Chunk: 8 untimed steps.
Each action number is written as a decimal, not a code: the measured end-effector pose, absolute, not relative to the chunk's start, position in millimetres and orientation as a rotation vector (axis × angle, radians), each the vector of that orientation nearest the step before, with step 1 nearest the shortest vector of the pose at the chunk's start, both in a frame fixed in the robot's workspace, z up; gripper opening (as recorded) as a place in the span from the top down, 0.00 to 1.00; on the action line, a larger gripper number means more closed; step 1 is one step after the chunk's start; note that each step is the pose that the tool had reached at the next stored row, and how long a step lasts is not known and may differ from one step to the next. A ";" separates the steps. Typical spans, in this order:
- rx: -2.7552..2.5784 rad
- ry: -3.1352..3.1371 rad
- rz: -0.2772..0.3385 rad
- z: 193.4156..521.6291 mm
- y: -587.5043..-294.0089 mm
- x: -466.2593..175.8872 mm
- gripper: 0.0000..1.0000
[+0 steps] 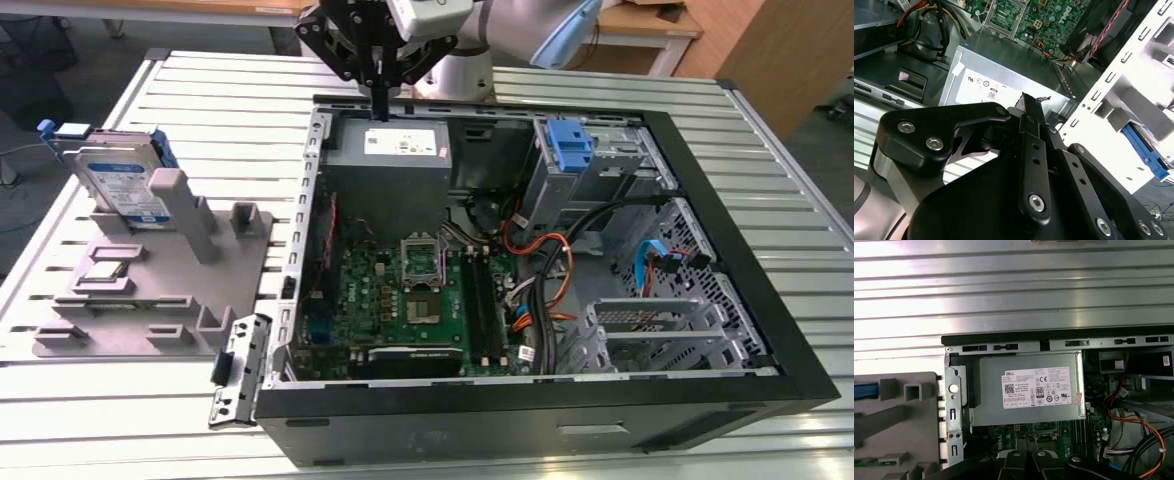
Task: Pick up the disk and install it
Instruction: 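Reach for the disk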
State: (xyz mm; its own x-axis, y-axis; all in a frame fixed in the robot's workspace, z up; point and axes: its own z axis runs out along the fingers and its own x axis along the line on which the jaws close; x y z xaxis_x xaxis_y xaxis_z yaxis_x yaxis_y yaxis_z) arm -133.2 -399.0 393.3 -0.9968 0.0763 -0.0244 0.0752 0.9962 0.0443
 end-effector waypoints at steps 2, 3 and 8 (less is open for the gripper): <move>0.118 3.112 0.068 393.2 -398.9 -136.1 0.90; 0.118 3.112 0.068 393.2 -399.0 -137.9 0.90; 0.118 3.112 0.068 393.0 -398.9 -148.4 0.90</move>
